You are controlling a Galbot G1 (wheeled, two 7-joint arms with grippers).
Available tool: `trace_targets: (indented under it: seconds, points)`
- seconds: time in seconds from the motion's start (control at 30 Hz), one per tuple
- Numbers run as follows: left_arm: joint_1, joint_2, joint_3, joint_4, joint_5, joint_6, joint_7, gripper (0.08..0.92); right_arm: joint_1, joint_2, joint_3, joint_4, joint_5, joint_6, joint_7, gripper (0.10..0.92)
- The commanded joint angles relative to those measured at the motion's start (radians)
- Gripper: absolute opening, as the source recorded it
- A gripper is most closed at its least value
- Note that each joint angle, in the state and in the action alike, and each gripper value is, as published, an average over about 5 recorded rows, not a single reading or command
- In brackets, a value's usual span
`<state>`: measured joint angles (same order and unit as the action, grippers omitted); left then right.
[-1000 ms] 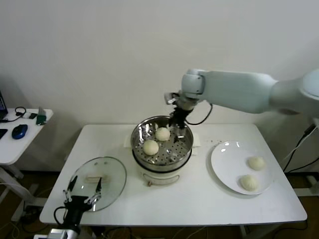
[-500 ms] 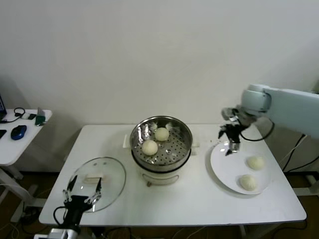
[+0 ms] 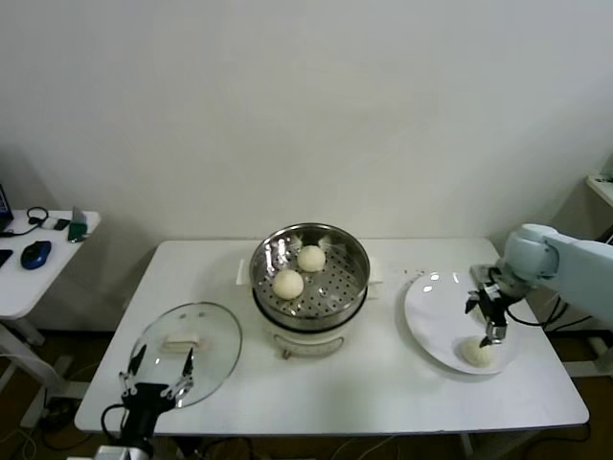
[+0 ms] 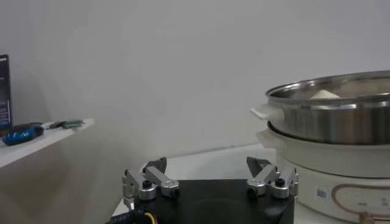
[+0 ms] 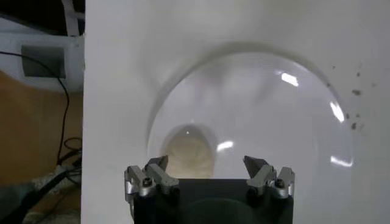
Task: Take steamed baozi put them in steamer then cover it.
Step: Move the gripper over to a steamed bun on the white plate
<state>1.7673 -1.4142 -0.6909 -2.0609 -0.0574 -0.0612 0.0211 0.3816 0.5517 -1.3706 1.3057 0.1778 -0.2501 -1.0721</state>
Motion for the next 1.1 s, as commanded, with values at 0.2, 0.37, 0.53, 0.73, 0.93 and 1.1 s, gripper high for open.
trace_targets:
  seconds: [0.2, 0.37, 0.53, 0.73, 0.93, 1.1]
  points:
    - [0.000, -0.006, -0.003, 0.019, 0.002, -0.001, -0.001, 0.823, -0.219, 0.010, 0.170, -0.098, -0.117, 0.012, 0.002, 0.823]
    - [-0.003, -0.008, 0.000, 0.023, 0.005, -0.001, -0.001, 0.823, -0.219, 0.035, 0.166, -0.115, -0.116, 0.016, -0.005, 0.823]
    - [0.000, -0.009, -0.001, 0.024, 0.006, -0.001, -0.002, 0.823, -0.210, 0.056, 0.147, -0.126, -0.112, 0.019, -0.016, 0.823]
    - [0.004, -0.009, -0.002, 0.027, 0.006, -0.002, -0.002, 0.823, -0.196, 0.071, 0.125, -0.136, -0.102, 0.021, -0.025, 0.819]
    - [0.005, -0.009, -0.003, 0.029, 0.006, -0.002, -0.003, 0.823, -0.189, 0.084, 0.107, -0.143, -0.094, 0.022, -0.032, 0.779]
    - [0.006, -0.009, -0.003, 0.029, 0.007, -0.001, -0.004, 0.823, -0.173, 0.099, 0.084, -0.148, -0.085, 0.022, -0.037, 0.737]
